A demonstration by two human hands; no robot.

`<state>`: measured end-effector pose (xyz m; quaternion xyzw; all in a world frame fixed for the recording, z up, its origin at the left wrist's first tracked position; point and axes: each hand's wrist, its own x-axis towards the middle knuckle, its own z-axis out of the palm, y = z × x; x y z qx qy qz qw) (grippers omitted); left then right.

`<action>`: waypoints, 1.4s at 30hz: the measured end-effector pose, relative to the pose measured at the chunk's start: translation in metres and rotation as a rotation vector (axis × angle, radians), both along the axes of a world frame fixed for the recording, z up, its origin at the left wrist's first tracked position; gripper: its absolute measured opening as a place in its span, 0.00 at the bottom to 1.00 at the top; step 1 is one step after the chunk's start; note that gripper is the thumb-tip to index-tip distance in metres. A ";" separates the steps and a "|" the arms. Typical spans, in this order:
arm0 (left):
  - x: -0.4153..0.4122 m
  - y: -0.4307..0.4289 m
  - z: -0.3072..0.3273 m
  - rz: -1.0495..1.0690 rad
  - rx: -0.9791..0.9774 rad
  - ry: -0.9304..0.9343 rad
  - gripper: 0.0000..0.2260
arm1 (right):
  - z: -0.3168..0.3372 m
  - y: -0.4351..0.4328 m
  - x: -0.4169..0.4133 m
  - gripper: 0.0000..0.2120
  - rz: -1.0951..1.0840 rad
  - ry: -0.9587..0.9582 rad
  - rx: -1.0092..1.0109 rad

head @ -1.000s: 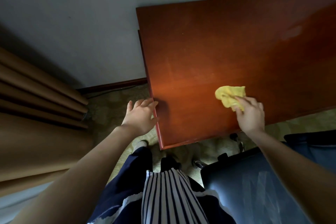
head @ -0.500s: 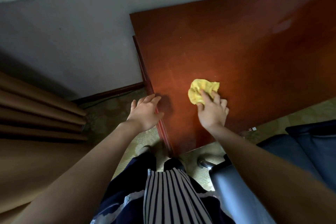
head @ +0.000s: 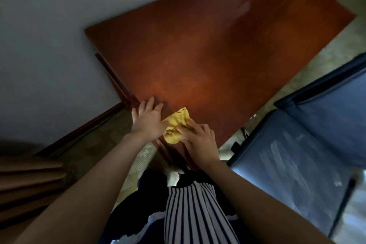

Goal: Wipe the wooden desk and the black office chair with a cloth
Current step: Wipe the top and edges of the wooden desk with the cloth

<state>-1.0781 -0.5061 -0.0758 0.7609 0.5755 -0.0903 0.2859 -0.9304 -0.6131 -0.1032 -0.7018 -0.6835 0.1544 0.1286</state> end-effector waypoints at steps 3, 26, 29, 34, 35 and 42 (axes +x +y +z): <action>0.014 0.001 -0.001 0.012 -0.029 0.013 0.33 | 0.000 -0.016 0.011 0.17 -0.043 -0.013 0.060; 0.067 -0.009 -0.008 0.527 -0.107 0.212 0.55 | -0.006 0.159 0.245 0.18 -0.286 0.023 0.082; 0.060 -0.003 0.001 0.423 -0.165 0.301 0.57 | -0.007 0.203 0.220 0.20 -0.272 0.030 0.059; 0.053 0.001 0.007 0.342 -0.199 0.357 0.61 | -0.004 0.235 0.157 0.23 -0.079 -0.033 -0.064; 0.050 0.000 0.007 0.338 -0.201 0.346 0.61 | -0.004 0.235 0.144 0.23 -0.034 -0.045 -0.076; 0.039 -0.001 0.014 0.319 -0.242 0.328 0.60 | -0.006 0.178 0.071 0.18 0.395 0.055 0.029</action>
